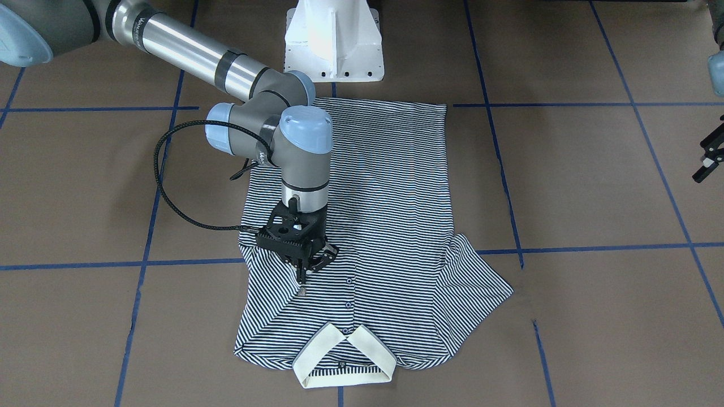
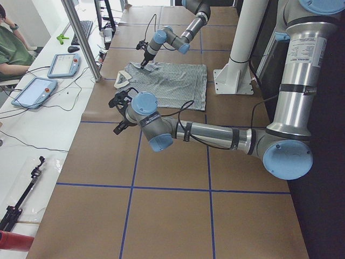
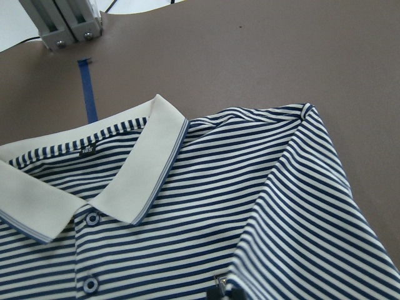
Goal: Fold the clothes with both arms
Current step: 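Fold the sleeve nearest the right gripper inward onto the shirt body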
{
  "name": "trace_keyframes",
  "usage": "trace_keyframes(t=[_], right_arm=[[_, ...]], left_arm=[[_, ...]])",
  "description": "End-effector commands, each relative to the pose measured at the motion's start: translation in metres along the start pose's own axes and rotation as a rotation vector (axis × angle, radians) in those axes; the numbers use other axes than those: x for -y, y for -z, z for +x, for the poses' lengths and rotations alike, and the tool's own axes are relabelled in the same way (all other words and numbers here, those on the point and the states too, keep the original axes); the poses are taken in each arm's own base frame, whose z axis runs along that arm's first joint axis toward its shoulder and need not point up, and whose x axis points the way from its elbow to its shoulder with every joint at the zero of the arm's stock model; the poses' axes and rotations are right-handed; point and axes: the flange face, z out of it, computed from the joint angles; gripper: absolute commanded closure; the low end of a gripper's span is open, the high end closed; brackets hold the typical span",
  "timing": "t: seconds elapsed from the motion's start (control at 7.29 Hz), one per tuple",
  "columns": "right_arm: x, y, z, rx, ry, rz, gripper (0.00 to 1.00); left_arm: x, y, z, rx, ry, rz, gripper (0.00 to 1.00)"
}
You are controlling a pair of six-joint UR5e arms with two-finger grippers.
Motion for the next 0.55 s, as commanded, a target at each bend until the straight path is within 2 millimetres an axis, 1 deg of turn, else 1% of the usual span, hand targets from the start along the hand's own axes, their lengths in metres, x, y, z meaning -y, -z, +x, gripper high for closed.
trace_keyframes(t=[0.0, 0.14, 0.27, 0.41], right_arm=[[-0.008, 0.003, -0.004, 0.007, 0.067, -0.005, 0.0], [0.015, 0.01, 0.0, 0.019, 0.15, -0.03, 0.0], [0.044, 0.011, 0.013, 0.038, 0.191, -0.126, 0.0], [0.077, 0.022, 0.048, 0.074, 0.217, -0.17, 0.0]], left_arm=[[0.0, -0.001, 0.0, 0.0, 0.007, -0.003, 0.0], [-0.002, -0.01, 0.002, -0.008, 0.008, -0.016, 0.0], [-0.003, -0.034, 0.009, -0.004, 0.029, -0.042, 0.0], [0.006, -0.05, 0.019, 0.022, 0.126, -0.033, 0.0]])
